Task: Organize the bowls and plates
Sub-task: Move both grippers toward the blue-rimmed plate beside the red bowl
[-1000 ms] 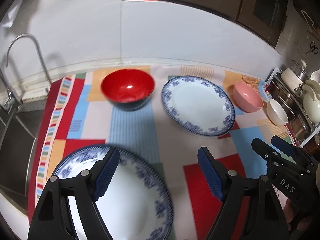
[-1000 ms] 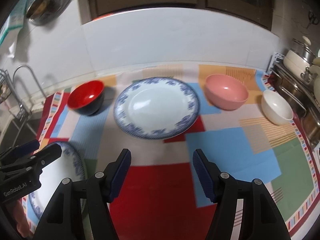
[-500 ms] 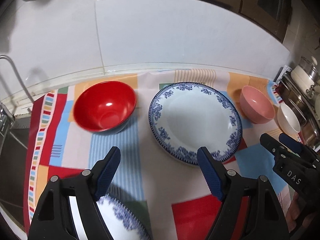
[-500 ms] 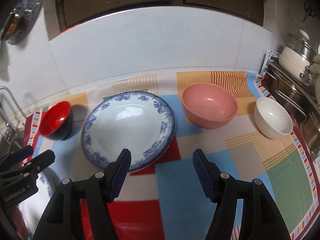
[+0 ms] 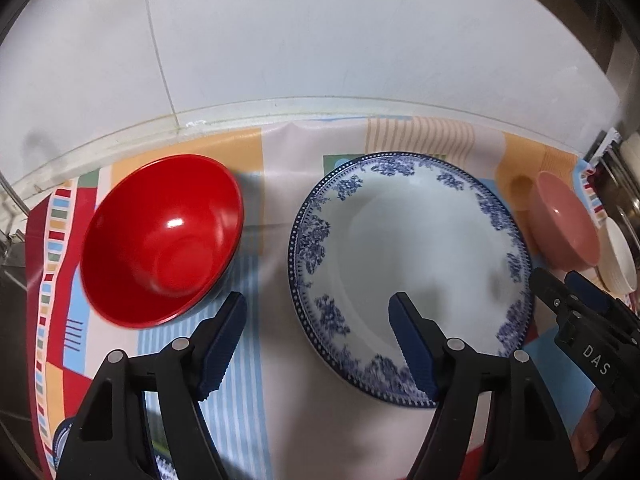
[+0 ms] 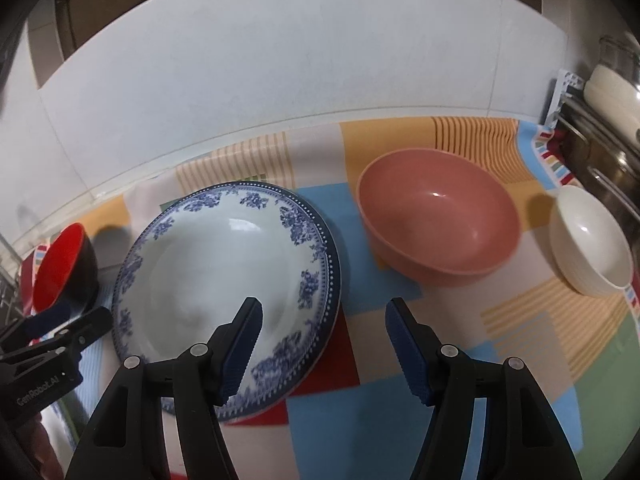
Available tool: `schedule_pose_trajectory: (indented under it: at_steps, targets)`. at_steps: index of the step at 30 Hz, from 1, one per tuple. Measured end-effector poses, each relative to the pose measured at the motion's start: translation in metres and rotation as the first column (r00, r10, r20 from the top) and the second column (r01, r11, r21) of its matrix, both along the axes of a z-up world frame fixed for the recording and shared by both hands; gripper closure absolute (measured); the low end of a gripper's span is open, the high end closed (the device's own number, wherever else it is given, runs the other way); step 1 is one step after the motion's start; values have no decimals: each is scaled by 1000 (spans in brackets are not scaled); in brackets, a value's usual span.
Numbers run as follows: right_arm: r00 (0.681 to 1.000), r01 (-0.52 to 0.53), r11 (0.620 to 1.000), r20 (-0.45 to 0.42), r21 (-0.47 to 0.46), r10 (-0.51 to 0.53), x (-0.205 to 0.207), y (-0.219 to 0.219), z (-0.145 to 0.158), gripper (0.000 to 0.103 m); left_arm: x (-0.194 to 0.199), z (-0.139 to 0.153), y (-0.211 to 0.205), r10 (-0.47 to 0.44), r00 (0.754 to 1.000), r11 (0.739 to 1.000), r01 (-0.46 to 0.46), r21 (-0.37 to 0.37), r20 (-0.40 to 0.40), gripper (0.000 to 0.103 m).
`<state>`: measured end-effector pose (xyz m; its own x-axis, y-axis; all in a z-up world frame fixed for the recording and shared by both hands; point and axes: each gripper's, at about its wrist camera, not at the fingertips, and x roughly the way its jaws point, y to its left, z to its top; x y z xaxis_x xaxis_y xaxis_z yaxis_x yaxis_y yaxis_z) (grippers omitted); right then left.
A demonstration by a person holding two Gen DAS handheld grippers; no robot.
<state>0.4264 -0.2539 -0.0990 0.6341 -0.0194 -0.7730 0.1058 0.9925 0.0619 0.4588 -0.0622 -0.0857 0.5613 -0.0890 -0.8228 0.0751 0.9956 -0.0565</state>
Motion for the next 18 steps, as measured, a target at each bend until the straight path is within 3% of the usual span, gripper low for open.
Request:
schedule_pose_trajectory:
  at_steps: [18]
  targets:
    - [998, -6, 999, -58, 42, 9, 42, -7, -23, 39, 30, -23, -9, 35, 999, 998, -33, 53, -31, 35]
